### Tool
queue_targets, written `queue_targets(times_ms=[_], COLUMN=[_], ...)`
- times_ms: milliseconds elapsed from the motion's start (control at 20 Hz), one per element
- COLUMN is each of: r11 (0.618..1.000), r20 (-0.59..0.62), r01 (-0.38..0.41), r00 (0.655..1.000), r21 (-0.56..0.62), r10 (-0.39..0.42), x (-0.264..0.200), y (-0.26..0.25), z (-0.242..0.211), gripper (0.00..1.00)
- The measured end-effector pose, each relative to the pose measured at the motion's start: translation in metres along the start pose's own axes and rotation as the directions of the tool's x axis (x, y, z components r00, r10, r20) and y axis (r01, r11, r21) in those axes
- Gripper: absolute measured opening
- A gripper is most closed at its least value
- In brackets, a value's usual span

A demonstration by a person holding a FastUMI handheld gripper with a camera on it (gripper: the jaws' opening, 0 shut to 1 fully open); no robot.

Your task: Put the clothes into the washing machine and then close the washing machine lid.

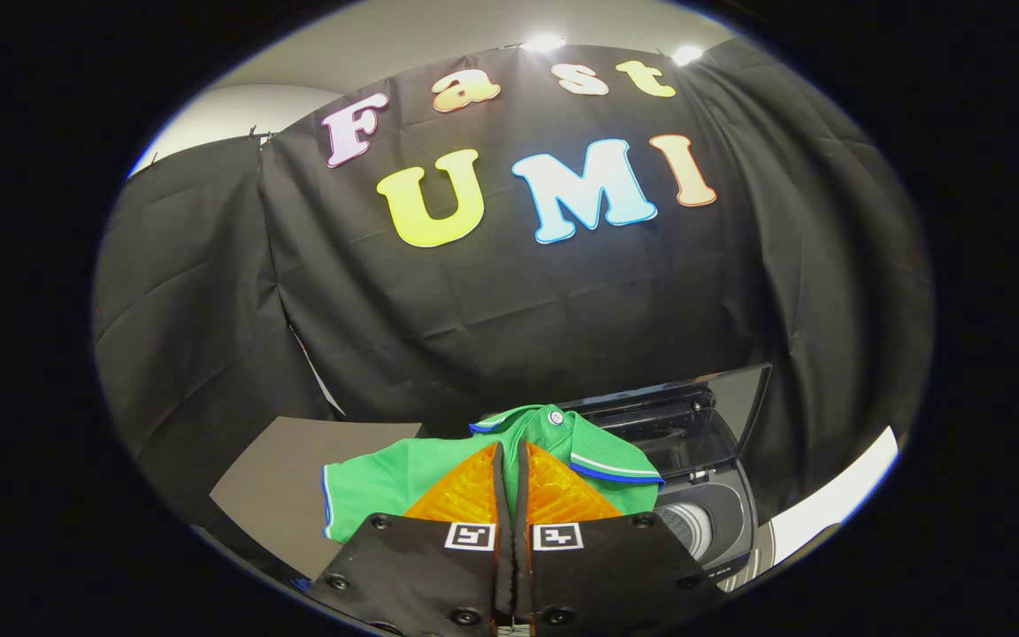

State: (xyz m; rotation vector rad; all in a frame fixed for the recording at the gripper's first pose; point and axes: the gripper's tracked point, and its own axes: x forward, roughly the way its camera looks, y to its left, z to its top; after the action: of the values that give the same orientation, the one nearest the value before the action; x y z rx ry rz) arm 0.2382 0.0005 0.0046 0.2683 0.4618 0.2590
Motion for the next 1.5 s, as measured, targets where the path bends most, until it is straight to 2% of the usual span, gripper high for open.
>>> queue_targets(times_ms=[500, 950, 1500], r11=[0.999, 0.997, 0.983], r20=[-0.047, -0.148, -0.25], r01=[0.032, 0.064, 0.109], r00=[0.998, 0.987, 0.957], r21=[-0.037, -0.039, -0.149], r10=[-0.034, -0.069, -0.144], x=[0.016, 0.044, 0.064], y=[-0.05, -0.096, -0.133], z=[-0.02, -0.094, -0.17], gripper=[0.02, 0.02, 0.02])
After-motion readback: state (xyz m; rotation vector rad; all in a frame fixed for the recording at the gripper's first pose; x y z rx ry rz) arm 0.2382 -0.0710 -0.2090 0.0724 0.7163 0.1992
